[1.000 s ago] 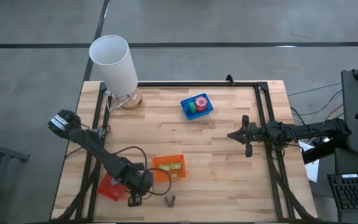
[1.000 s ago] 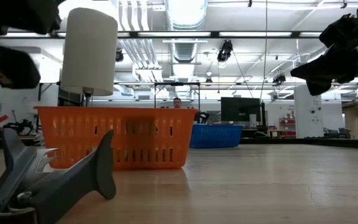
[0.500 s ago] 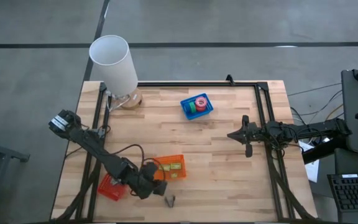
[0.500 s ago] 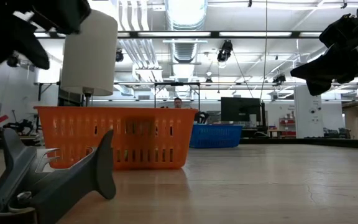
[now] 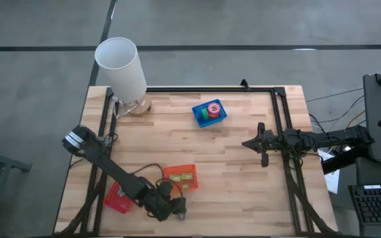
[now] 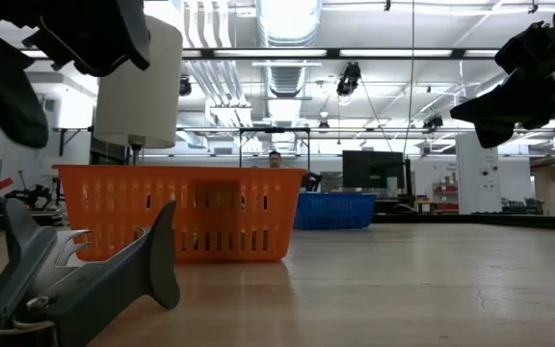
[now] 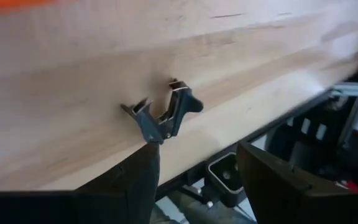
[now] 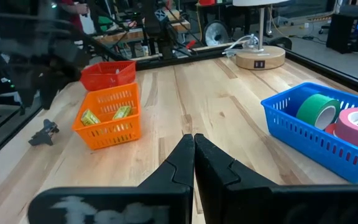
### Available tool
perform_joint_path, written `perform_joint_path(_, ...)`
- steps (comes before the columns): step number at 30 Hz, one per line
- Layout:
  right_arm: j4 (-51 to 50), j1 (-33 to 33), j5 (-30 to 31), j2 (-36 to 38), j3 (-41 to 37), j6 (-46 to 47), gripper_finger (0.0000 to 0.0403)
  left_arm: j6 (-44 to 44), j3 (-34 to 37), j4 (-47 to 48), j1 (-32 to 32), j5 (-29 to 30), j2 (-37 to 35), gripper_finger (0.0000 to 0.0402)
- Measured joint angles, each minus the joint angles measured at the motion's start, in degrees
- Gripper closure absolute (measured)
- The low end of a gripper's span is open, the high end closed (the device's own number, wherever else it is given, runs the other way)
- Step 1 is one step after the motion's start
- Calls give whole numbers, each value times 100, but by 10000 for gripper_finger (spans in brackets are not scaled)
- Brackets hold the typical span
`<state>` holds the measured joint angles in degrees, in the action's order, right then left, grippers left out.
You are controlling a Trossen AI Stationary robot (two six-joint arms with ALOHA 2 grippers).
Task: Pick and place Stapler, Stapler remover, tape
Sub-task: Put the black staple remover into the red bin
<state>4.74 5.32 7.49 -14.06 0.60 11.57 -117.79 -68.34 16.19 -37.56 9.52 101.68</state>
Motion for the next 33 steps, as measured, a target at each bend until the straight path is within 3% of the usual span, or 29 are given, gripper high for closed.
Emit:
perform_joint_path(8,-1,0,0,-2,0,-2,394,-389,-839,1065,48,21,634,188)
perform_joint_path(15,5,0,0,-2,-2,0,394,-361,-1164,1072,58,-298,1181,188)
perform_joint_path(21,5,0,0,2,-2,0,394,-344,-1142,1097,65,-221,1294,196)
perform_joint_path(25,5,1,0,2,-2,0,394,-234,-1114,1389,88,-124,1290,223)
perform_joint_path(33,3,0,0,2,-2,0,394,-107,-1114,1383,118,-120,1276,319)
